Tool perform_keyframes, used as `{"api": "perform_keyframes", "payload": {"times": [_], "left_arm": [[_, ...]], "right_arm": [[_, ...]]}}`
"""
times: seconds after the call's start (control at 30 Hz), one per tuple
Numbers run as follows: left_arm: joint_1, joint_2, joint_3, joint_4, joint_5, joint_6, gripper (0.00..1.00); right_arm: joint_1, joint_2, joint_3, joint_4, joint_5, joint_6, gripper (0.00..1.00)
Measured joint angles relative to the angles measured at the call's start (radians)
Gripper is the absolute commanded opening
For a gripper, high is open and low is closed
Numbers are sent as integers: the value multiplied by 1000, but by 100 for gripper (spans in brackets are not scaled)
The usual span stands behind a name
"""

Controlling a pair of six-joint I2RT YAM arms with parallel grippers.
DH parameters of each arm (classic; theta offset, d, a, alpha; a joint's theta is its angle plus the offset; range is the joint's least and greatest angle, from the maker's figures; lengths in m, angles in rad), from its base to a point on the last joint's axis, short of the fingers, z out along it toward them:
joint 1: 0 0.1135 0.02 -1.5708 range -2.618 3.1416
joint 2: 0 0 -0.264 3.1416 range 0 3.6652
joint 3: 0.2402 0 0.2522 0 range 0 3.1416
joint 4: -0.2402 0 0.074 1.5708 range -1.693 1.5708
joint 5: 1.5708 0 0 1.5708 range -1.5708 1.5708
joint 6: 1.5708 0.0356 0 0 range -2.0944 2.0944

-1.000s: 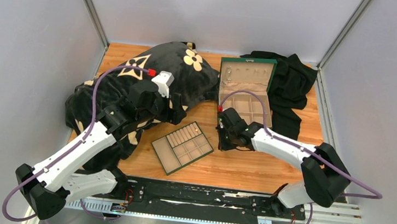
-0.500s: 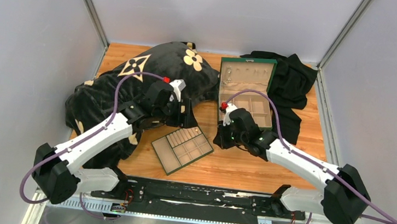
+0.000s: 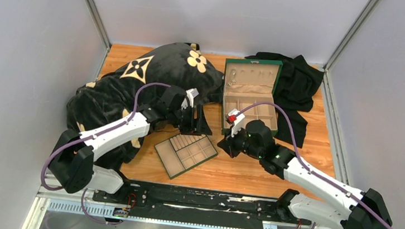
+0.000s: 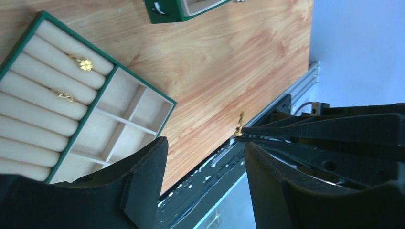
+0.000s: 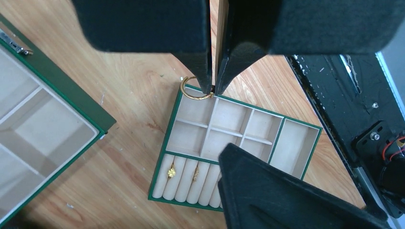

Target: Organize the mixed jewelry

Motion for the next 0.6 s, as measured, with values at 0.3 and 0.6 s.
{"api": "perform_keyframes", "payload": {"times": [0.3,0.6], "left_arm": [[-41,69,-8,125,63,-71,55],[-45,82,-13,165,101,-82,51]], "right_arm": [[47,-9,0,18,6,-50,0],[55,-56,-4,41,19,-50,0]]}}
